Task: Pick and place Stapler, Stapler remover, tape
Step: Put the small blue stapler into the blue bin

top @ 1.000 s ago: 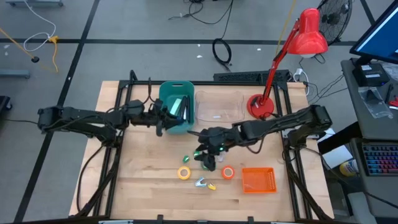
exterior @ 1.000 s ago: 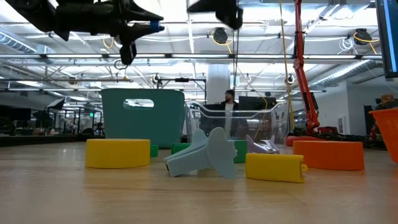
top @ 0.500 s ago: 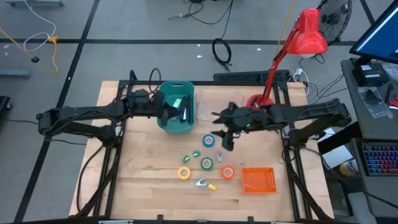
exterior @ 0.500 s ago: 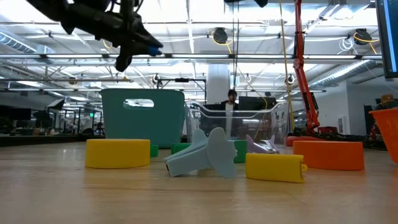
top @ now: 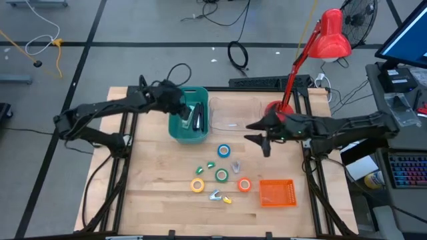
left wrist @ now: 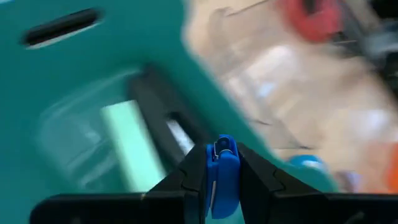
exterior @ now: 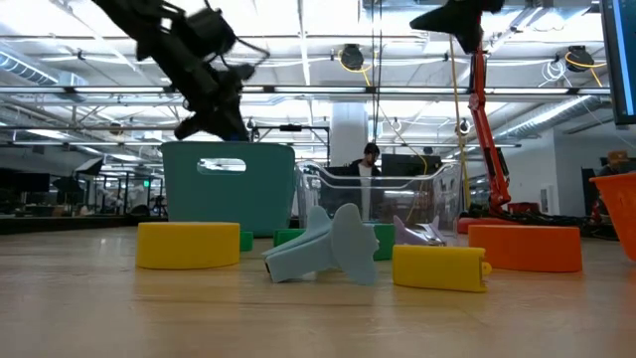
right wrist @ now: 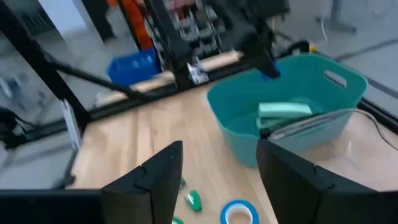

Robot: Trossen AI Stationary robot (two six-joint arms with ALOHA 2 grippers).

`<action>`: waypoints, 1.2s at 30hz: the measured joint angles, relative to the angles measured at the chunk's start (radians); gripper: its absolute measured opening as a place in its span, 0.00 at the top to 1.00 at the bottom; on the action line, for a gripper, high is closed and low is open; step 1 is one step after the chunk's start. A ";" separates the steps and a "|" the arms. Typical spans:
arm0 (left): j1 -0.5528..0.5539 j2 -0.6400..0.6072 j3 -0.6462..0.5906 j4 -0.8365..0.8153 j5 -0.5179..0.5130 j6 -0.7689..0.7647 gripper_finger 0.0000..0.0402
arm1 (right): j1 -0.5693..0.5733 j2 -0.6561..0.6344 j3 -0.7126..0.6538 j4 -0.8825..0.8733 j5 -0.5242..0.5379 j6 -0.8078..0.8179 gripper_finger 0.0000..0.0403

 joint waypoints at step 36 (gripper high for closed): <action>0.018 0.643 0.548 -0.673 -0.286 0.782 0.86 | 0.000 -0.301 -0.404 0.557 -0.003 0.080 0.51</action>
